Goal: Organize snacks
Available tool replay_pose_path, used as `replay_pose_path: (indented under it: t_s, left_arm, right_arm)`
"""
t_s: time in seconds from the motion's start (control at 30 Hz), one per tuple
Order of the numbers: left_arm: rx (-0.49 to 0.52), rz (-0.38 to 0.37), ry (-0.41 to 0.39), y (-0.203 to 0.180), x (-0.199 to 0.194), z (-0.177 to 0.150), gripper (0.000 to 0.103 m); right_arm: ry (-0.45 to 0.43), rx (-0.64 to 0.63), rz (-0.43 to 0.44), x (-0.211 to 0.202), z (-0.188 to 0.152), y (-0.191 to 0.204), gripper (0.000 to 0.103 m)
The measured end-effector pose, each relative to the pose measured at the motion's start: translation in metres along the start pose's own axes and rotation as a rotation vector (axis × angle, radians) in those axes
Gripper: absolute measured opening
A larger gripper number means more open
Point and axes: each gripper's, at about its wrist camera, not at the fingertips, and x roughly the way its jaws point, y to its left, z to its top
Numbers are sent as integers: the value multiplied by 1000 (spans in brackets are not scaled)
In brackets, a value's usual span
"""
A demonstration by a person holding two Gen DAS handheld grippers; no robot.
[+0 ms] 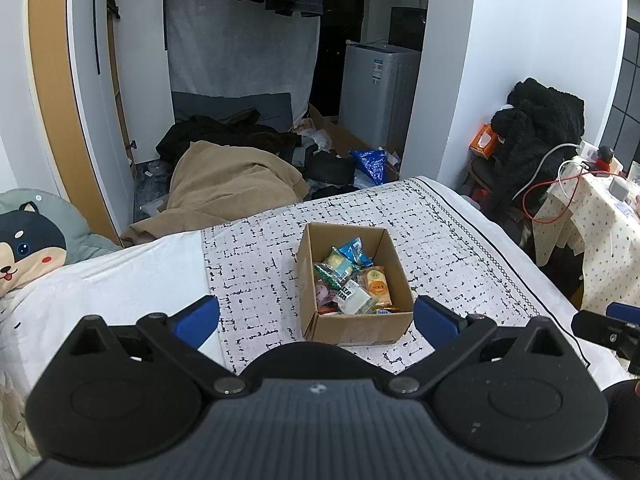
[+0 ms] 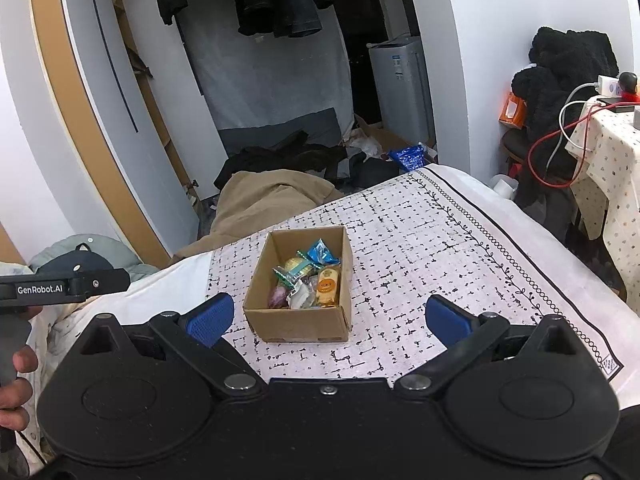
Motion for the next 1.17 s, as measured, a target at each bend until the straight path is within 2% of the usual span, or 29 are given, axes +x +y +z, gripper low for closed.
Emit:
replay_pose_path:
  t_s: [0.5,0.7,0.93,1.17]
  left_arm:
    - [2,-13,-2,-4,8,-7,103]
    - [-3,-3,21,-6,16,-11,103]
    - [3,3,-21,-8,10,-10,103]
    - [15,-4,-24,-11,11,-10,103]
  right_arm:
    - [15,6,-29,4,-5,-3,103]
    - [23,11,-30,7,-8,-7,103]
    - [20,23,-32,7,-8,-10,103]
    - [26,30,-34,8,-10,-13,103]
